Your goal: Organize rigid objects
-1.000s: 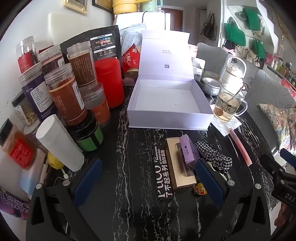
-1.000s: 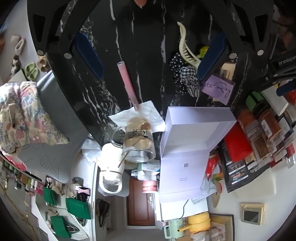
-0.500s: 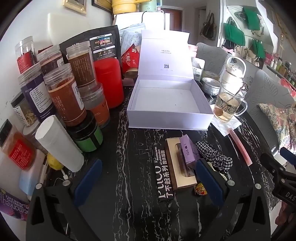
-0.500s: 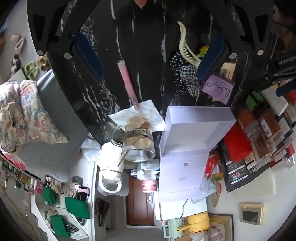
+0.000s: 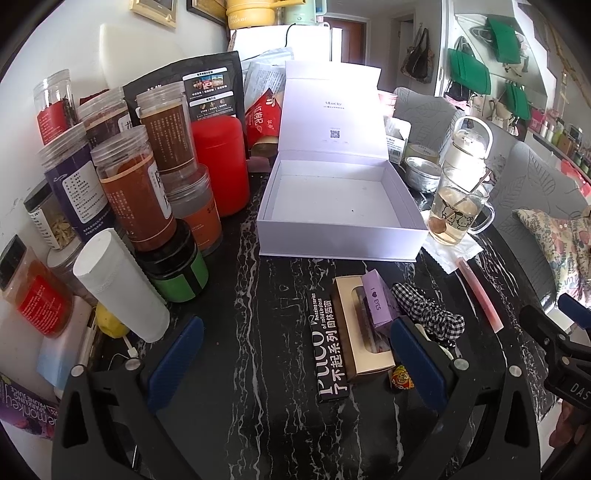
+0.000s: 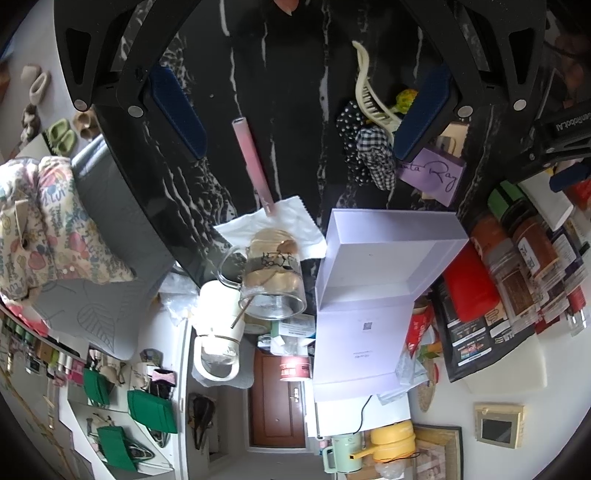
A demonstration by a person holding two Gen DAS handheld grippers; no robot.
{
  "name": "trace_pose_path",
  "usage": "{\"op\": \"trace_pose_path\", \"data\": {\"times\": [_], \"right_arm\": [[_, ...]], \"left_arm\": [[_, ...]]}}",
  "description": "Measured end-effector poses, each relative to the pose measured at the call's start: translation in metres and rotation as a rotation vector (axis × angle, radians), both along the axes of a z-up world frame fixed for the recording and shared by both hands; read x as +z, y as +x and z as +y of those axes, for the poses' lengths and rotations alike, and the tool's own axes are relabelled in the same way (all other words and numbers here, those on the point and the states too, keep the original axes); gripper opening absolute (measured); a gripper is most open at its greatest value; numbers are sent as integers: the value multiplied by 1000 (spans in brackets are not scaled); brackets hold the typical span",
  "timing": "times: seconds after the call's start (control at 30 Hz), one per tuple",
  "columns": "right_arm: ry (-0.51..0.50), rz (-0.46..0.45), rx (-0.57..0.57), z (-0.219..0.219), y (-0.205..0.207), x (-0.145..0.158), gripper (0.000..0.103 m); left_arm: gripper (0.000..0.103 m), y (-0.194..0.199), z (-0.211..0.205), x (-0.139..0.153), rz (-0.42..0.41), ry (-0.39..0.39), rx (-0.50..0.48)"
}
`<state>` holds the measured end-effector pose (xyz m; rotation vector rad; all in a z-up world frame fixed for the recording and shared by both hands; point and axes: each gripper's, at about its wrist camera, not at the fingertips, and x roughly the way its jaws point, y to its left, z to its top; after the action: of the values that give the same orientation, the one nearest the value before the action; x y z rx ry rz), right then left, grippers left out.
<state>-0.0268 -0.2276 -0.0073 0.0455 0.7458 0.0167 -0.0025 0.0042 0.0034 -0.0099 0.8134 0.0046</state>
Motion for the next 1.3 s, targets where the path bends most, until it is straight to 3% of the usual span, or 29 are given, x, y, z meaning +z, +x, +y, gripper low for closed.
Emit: {"op": "trace_pose_path", "data": {"times": [1.3], "right_arm": [[13,-12,21,1,-3,0,103]], "left_arm": [[103,-2,1,-1,7,-1,-8]]}}
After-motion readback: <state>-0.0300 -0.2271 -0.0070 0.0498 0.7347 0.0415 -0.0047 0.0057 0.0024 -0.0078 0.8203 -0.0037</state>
